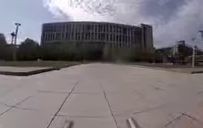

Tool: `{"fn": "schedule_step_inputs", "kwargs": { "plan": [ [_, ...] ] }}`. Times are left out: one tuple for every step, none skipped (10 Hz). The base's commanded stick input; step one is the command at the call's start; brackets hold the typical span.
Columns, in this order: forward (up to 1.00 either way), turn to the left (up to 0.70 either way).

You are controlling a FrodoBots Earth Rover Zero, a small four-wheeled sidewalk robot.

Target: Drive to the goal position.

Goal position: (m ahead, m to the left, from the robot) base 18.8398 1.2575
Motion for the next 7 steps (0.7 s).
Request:
{"fn": "schedule_step_inputs", "kwargs": {
  "plan": [
    [0.7, 0.02],
    [0.7, 0.03],
    [0.7, 0.03],
    [0.7, 0.03],
    [0.7, 0.03],
    [0.7, 0.02],
    [0.7, 0.02]
  ]
}}
